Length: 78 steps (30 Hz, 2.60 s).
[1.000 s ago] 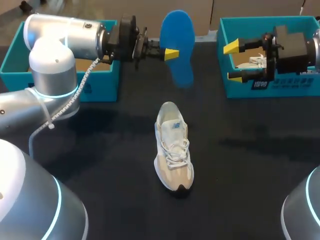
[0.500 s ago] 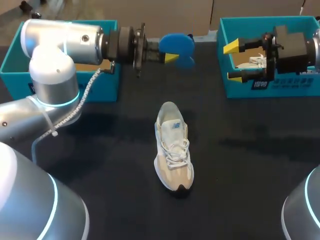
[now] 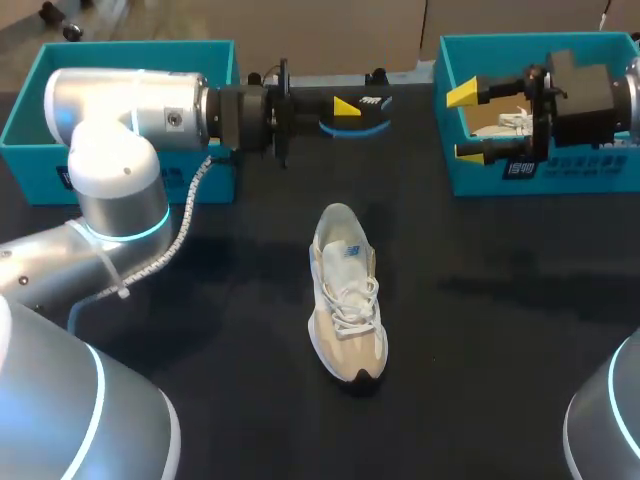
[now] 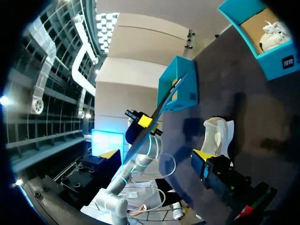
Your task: Take the shoe out of the shoebox, open the shoe tongue, remove and reinsert the insole, then place the shoe into the shoebox
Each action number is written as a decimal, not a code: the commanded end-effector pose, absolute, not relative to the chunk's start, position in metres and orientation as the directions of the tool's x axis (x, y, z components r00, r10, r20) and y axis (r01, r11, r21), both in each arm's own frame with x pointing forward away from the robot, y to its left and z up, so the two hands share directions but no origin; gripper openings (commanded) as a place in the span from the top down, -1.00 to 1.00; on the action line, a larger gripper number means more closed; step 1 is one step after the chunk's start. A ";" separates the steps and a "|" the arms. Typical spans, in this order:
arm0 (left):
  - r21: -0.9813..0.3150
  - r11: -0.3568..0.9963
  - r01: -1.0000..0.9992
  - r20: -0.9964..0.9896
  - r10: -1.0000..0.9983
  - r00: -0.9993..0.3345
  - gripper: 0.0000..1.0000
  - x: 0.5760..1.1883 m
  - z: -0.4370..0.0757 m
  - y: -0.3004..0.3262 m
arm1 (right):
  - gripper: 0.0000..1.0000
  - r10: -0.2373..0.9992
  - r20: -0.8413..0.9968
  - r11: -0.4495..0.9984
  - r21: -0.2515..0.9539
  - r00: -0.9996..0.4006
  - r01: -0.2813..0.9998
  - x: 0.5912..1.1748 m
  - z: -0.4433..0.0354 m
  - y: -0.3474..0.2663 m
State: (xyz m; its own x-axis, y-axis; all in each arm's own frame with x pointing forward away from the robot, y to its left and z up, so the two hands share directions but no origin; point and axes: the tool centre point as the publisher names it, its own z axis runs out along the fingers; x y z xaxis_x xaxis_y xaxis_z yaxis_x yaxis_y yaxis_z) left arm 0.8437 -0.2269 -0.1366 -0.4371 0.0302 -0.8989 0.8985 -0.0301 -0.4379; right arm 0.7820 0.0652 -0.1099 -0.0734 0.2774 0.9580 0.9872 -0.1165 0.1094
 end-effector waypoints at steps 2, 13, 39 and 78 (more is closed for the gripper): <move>-0.129 0.028 0.991 -0.990 -0.059 -0.128 1.00 0.844 -0.143 -0.229 | -1.00 0.278 0.958 -0.118 0.109 -0.073 0.987 0.782 -0.111 0.067; -0.101 0.050 0.994 -0.994 -0.048 -0.099 1.00 0.846 -0.146 -0.230 | -1.00 0.271 0.959 -0.118 0.114 -0.079 0.986 0.783 -0.111 0.070; 0.054 0.066 0.996 -0.998 -0.032 0.056 1.00 0.844 -0.147 -0.247 | -1.00 0.221 0.973 -0.034 0.078 -0.068 0.996 0.788 -0.130 0.130; 0.053 0.113 0.992 -0.992 -0.108 0.065 1.00 0.845 -0.140 -0.274 | 0.60 0.195 0.979 -0.019 0.058 -0.053 0.998 0.793 -0.138 0.142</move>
State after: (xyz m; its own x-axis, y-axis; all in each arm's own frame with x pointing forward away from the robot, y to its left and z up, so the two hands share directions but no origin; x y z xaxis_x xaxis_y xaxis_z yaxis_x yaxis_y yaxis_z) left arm 0.8440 -0.2706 -0.1392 0.0637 -0.1078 -0.9921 0.9926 0.1095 0.0518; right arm 0.7929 0.1403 -0.1361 -0.0535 0.1960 0.9791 0.9982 -0.0176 0.0581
